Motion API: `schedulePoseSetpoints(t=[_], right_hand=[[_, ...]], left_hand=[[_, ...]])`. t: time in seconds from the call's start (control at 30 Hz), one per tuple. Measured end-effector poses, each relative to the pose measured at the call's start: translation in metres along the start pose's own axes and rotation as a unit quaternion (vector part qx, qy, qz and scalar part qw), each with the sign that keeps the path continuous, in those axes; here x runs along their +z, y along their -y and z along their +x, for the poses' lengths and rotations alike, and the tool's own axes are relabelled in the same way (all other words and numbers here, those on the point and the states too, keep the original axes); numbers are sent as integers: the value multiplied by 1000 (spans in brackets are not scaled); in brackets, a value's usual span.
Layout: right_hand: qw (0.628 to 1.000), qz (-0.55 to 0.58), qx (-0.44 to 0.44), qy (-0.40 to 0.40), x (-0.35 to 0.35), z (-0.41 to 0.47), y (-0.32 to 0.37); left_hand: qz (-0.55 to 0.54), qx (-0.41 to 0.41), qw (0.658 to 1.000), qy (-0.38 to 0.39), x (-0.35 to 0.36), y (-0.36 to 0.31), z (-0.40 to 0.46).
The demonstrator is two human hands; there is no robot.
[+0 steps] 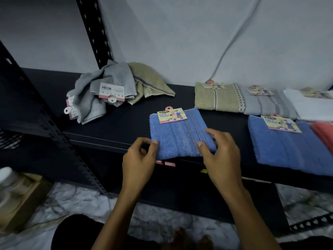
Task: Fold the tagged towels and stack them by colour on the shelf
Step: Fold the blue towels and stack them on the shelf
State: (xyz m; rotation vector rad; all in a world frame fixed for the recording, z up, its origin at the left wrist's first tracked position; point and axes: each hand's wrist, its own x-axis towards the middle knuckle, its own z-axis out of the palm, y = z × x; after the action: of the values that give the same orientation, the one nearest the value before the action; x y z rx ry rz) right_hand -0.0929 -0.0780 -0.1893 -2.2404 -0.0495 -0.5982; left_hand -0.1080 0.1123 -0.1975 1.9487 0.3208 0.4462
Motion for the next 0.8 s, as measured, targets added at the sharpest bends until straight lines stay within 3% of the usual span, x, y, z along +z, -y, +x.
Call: schedulePoseSetpoints(t=[0.2,0.43,0.6,0.8], right_hand=[[997,3,-8,-81,-1,-49,1],[975,191,85,-79,-24,-54,0],[955,246,157,44,-39,-54,-2],[918,298,156,211,-43,-54,-8]], left_hand=[[-210,-59,973,77,-3,6,-10],[-268,-38,938,215,-14,14,-25],[-293,-59,925,234,-14,18,-33],[-293,-60,928,221,-14,18,-34]])
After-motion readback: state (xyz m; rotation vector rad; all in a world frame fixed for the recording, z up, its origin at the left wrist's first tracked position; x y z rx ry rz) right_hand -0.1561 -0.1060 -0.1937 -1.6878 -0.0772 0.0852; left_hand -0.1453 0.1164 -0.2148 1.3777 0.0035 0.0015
